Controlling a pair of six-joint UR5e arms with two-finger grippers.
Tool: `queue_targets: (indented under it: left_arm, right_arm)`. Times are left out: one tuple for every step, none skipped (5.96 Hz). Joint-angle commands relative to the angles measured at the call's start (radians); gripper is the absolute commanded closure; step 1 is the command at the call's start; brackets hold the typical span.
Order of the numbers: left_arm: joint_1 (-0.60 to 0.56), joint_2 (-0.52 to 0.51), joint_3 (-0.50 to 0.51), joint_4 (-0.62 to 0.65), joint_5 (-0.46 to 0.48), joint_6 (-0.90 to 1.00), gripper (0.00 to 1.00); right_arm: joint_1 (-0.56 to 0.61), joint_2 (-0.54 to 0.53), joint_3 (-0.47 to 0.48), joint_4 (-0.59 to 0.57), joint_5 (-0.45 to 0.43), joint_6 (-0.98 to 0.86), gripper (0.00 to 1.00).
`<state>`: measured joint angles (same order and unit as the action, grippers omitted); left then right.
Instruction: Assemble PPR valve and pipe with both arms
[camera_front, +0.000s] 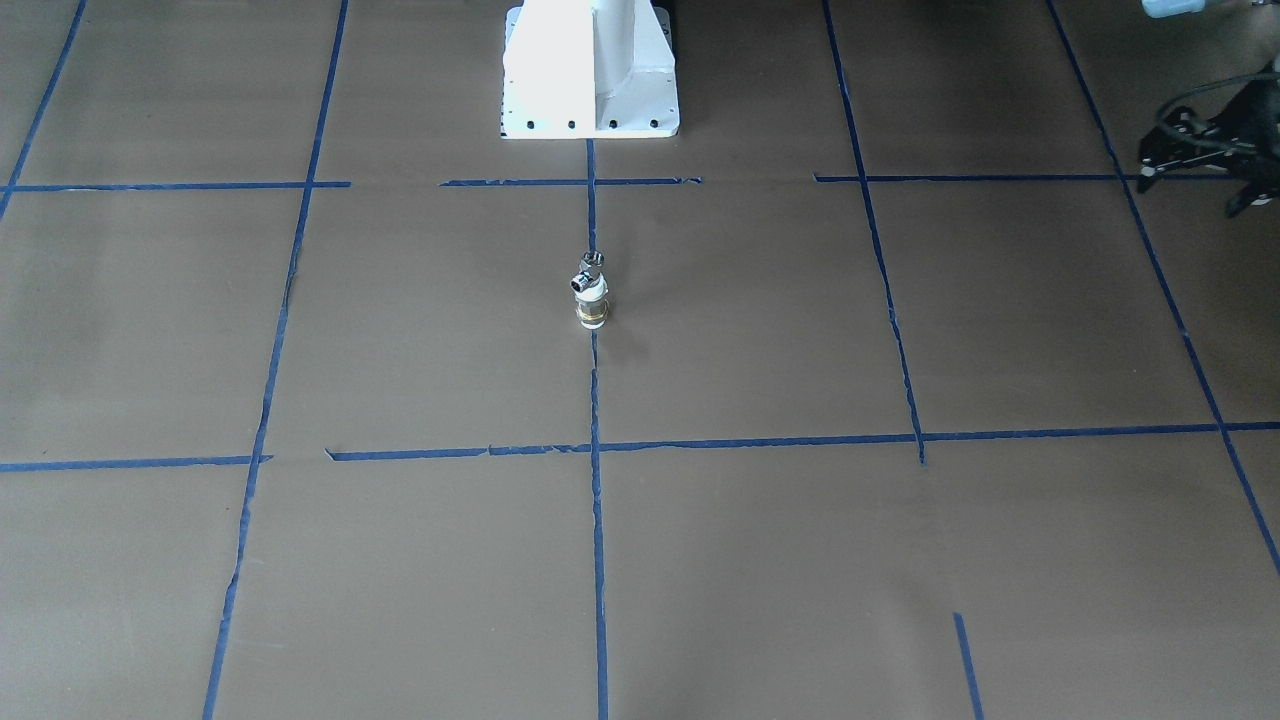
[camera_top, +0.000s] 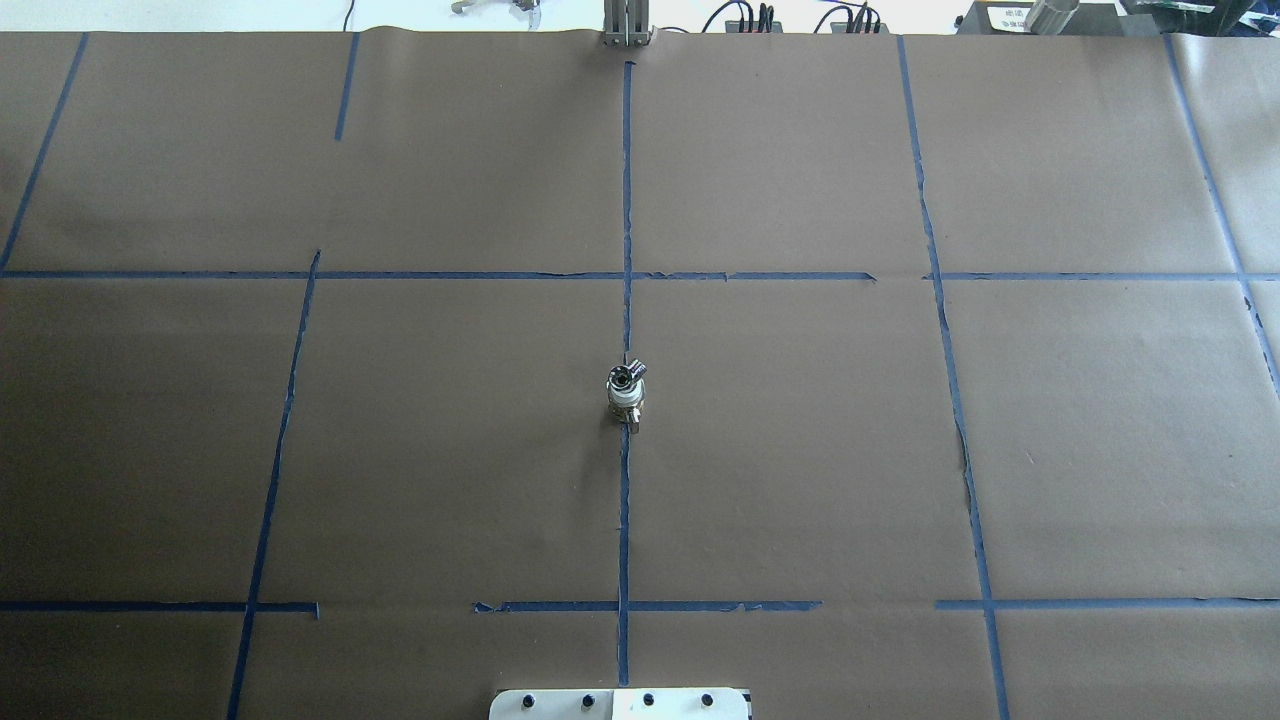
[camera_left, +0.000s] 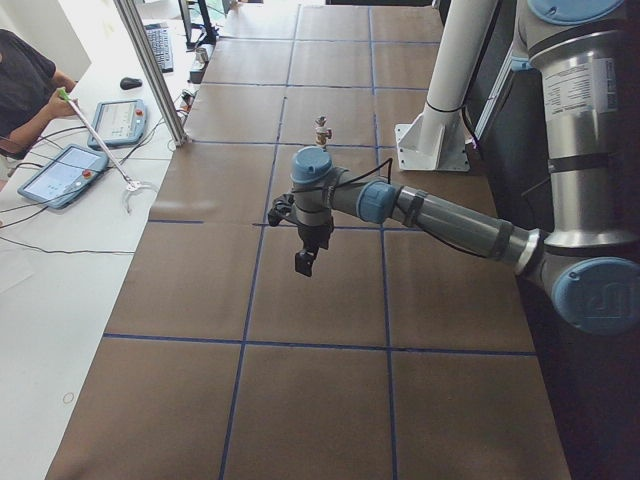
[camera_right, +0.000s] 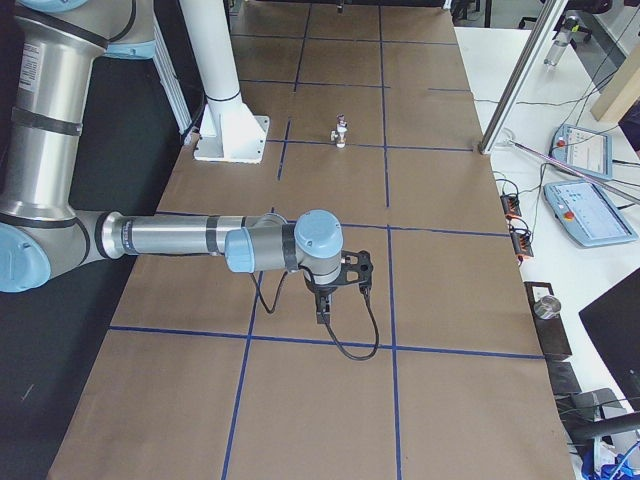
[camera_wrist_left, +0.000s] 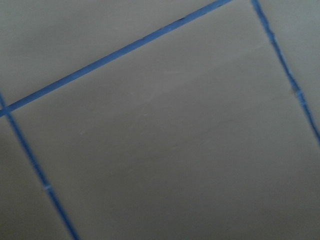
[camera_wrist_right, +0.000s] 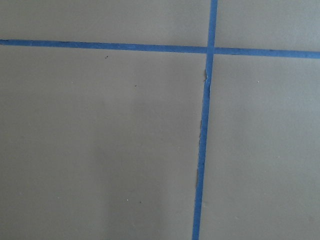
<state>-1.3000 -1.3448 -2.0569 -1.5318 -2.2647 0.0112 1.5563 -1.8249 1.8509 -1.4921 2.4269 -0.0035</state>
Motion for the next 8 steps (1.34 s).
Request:
queue_targets:
  left_arm:
    - [-0.088, 0.078, 0.067, -0.004, -0.120, 0.016, 0.00]
    - [-0.100, 0.081, 0.114, -0.020, -0.142, 0.019, 0.00]
    - [-0.110, 0.079, 0.118, -0.024, -0.141, 0.024, 0.00]
    - [-0.111, 0.079, 0.116, -0.039, -0.141, 0.035, 0.00]
    - [-0.125, 0.081, 0.121, -0.048, -0.138, 0.067, 0.00]
    - [-0.163, 0.079, 0.118, -0.042, -0.141, 0.066, 0.00]
    - [-0.253, 0.070, 0.115, -0.033, -0.144, 0.081, 0.00]
    - [-0.261, 0.061, 0.129, 0.001, -0.135, 0.123, 0.00]
  right_arm:
    - [0.027, -0.002, 0.002, -0.023, 0.005, -0.126, 0.00]
    - [0.021, -0.008, 0.005, -0.025, 0.005, -0.145, 0.00]
    - [-0.001, -0.045, 0.001, -0.023, -0.014, -0.148, 0.00]
    - [-0.002, -0.051, 0.002, -0.022, -0.070, -0.148, 0.00]
    - [0.007, -0.059, 0.008, -0.017, -0.080, -0.148, 0.00]
    - [0.020, -0.062, 0.014, -0.017, -0.080, -0.148, 0.00]
    - [0.022, -0.059, 0.034, -0.026, -0.080, -0.148, 0.00]
    - [-0.020, -0.048, 0.083, -0.089, -0.080, -0.147, 0.00]
